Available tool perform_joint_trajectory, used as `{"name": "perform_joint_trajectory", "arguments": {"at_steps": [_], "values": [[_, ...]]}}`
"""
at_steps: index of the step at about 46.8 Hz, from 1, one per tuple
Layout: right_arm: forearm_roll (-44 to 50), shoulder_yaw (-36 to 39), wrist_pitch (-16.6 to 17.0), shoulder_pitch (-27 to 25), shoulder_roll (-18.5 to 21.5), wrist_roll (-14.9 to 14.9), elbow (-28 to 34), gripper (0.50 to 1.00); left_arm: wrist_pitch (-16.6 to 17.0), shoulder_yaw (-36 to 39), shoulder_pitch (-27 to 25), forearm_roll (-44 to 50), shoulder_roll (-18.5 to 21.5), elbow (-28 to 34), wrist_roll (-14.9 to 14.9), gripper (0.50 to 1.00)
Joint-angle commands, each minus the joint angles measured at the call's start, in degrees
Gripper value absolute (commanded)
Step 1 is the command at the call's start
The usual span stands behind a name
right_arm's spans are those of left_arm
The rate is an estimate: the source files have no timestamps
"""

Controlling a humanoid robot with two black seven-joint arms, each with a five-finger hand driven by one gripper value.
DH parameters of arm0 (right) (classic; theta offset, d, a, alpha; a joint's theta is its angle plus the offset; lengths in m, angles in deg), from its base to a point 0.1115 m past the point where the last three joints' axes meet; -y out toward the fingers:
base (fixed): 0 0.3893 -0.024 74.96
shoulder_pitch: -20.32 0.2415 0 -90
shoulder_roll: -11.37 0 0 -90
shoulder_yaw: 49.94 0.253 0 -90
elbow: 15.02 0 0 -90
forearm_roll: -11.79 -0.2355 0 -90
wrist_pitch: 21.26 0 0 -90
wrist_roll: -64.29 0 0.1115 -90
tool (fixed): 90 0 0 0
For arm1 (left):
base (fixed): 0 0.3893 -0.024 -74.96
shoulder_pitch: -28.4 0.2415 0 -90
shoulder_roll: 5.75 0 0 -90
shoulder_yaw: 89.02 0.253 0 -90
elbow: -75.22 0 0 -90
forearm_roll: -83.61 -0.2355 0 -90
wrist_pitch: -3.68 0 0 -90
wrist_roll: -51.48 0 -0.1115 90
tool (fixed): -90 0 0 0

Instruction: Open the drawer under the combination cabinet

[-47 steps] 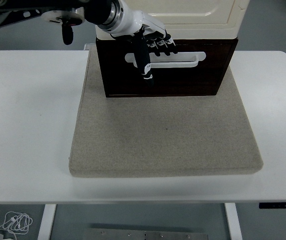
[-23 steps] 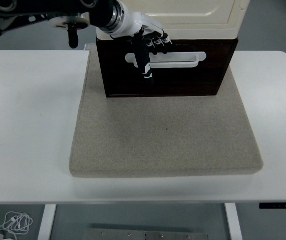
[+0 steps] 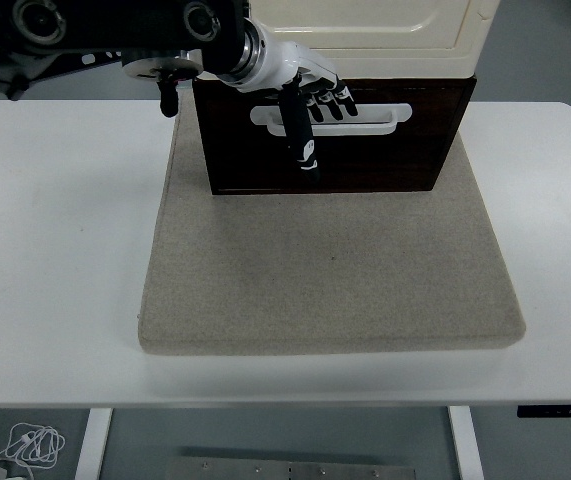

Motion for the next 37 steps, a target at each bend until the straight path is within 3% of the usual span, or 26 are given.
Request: {"name": "perform_joint_trajectory", "arguments": {"at_steps": [1,13,37], "values": [[0.0,0.0,0.0,0.0,0.0,0.0,0.0,0.926,1.5,0.0,1.0,0.0,-0.1,-0.2,0.0,1.000],[0.0,0.0,0.0,0.0,0.0,0.0,0.0,0.926,3.4,-0.4,1.9,0.0,-0.2,-0.2,-0.1,1.000],[0.0,0.0,0.0,0.0,0.0,0.0,0.0,0.926,3.7,-1.1,3.3,-0.1,-1.7,-0.7,0.0,1.000]]}}
